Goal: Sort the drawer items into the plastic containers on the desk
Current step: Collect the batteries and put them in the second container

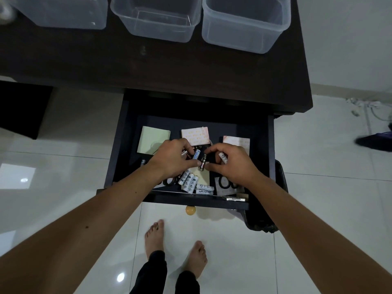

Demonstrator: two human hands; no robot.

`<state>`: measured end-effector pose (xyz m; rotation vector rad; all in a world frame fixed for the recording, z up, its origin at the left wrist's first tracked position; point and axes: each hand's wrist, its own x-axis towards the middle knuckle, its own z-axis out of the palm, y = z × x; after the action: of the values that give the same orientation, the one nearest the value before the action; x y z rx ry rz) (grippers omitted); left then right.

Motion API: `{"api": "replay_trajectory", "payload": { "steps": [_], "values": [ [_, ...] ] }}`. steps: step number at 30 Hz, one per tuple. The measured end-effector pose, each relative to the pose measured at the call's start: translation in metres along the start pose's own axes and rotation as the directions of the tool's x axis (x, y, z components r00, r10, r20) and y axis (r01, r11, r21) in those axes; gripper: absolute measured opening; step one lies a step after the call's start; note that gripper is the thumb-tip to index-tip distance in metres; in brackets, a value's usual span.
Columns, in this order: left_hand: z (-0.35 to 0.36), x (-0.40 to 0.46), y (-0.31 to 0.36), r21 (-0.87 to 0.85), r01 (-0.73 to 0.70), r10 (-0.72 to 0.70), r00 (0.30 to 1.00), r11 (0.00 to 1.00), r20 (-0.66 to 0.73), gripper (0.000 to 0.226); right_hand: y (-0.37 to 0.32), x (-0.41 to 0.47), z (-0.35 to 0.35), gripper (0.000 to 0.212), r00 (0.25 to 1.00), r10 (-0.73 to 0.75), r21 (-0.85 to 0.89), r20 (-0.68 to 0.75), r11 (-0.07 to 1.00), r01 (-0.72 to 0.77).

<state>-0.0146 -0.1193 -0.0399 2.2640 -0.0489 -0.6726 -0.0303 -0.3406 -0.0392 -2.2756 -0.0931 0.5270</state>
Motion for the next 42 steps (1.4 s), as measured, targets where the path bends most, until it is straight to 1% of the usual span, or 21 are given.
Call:
{"api": "replay_trajectory", "payload": {
  "steps": [3, 5, 7, 10, 12, 14, 16, 19, 21, 24, 26, 28, 30, 32, 33, 35, 37, 38, 40, 42],
  "values": [
    [-0.001, 0.001, -0.001, 0.032, 0.000, 0.000, 1.000, 0.999, 0.008, 0.026, -0.002, 0.002, 0.000, 0.039, 1.000, -0.008, -0.023, 0.007, 1.000, 0.008],
    [-0.002, 0.001, -0.001, 0.014, 0.007, -0.007, 1.000, 1.000, 0.015, 0.019, -0.003, 0.002, -0.001, 0.039, 1.000, -0.014, -0.040, 0.008, 0.999, 0.015],
    [-0.005, 0.000, -0.003, -0.030, 0.010, -0.009, 1.000, 1.000, 0.023, 0.015, -0.003, 0.003, 0.000, 0.034, 1.000, -0.015, -0.047, 0.011, 0.999, 0.015],
    [-0.012, -0.003, -0.005, -0.122, 0.006, -0.001, 0.999, 0.993, 0.046, 0.014, -0.001, 0.004, 0.001, 0.021, 1.000, -0.004, -0.028, 0.002, 1.000, 0.004],
    [-0.016, -0.005, -0.004, -0.178, 0.009, 0.001, 0.998, 0.984, 0.059, 0.014, -0.002, 0.002, -0.001, 0.018, 1.000, 0.008, -0.001, 0.002, 1.000, -0.008],
    [-0.019, -0.006, -0.006, -0.235, 0.011, 0.003, 0.998, 0.972, 0.058, 0.015, -0.004, -0.001, -0.004, 0.018, 0.999, 0.033, 0.081, 0.018, 0.996, -0.034],
    [-0.022, -0.007, -0.009, -0.286, 0.003, 0.012, 0.999, 0.958, 0.052, 0.015, -0.007, -0.004, -0.007, 0.018, 0.999, 0.039, 0.208, 0.027, 0.977, -0.044],
    [-0.026, -0.008, -0.013, -0.396, -0.005, 0.024, 0.999, 0.918, 0.044, 0.017, -0.013, -0.004, -0.010, 0.019, 0.999, 0.030, 0.430, 0.022, 0.902, -0.036],
    [-0.027, -0.010, -0.015, -0.484, -0.012, 0.045, 0.997, 0.875, 0.058, 0.022, -0.017, -0.004, -0.012, 0.022, 0.998, 0.054, 0.535, 0.025, 0.843, -0.059],
    [-0.027, -0.009, -0.021, -0.536, -0.057, 0.114, 0.991, 0.842, 0.074, 0.035, -0.020, -0.002, -0.014, 0.018, 0.994, 0.111, 0.627, 0.020, 0.773, -0.099],
    [-0.027, -0.008, -0.022, -0.548, -0.066, 0.129, 0.989, 0.834, 0.078, 0.038, -0.020, -0.001, -0.015, 0.019, 0.989, 0.147, 0.675, 0.033, 0.727, -0.130],
    [-0.027, -0.007, -0.023, -0.566, -0.041, 0.106, 0.991, 0.823, 0.083, 0.031, -0.021, 0.001, -0.016, 0.024, 0.984, 0.164, 0.698, 0.065, 0.697, -0.162],
    [-0.026, -0.006, -0.023, -0.563, -0.011, 0.071, 0.994, 0.826, 0.085, 0.017, -0.021, 0.002, -0.016, 0.018, 0.980, 0.166, 0.710, 0.111, 0.677, -0.195],
    [-0.027, -0.005, -0.023, -0.545, 0.010, 0.040, 0.996, 0.838, 0.079, 0.008, -0.020, 0.004, -0.014, 0.015, 0.978, 0.170, 0.658, 0.120, 0.725, -0.207],
    [-0.027, -0.004, -0.023, -0.522, 0.007, 0.034, 0.997, 0.853, 0.067, 0.009, -0.019, 0.006, -0.013, 0.016, 0.980, 0.163, 0.611, 0.111, 0.767, -0.197],
    [-0.029, -0.003, -0.021, -0.437, -0.020, 0.042, 0.998, 0.899, 0.041, 0.013, -0.019, 0.009, -0.012, 0.013, 0.991, 0.116, 0.491, 0.071, 0.861, -0.136],
    [-0.029, -0.002, -0.021, -0.330, -0.055, 0.065, 0.998, 0.942, 0.020, 0.013, -0.017, 0.013, -0.011, 0.009, 0.999, 0.047, 0.319, 0.002, 0.947, -0.045],
    [-0.029, -0.001, -0.021, -0.282, -0.076, 0.083, 0.996, 0.956, 0.013, 0.012, -0.015, 0.015, -0.010, 0.008, 1.000, 0.007, 0.233, -0.016, 0.972, -0.003],
    [-0.029, 0.002, -0.022, -0.228, -0.105, 0.110, 0.994, 0.968, 0.012, 0.013, -0.011, 0.019, -0.007, 0.006, 0.997, -0.078, 0.063, -0.015, 0.995, 0.078],
    [-0.029, 0.003, -0.022, -0.208, -0.117, 0.122, 0.993, 0.971, 0.011, 0.013, -0.007, 0.022, -0.004, 0.013, 0.990, -0.143, -0.102, 0.018, 0.984, 0.145]
  ]
}}
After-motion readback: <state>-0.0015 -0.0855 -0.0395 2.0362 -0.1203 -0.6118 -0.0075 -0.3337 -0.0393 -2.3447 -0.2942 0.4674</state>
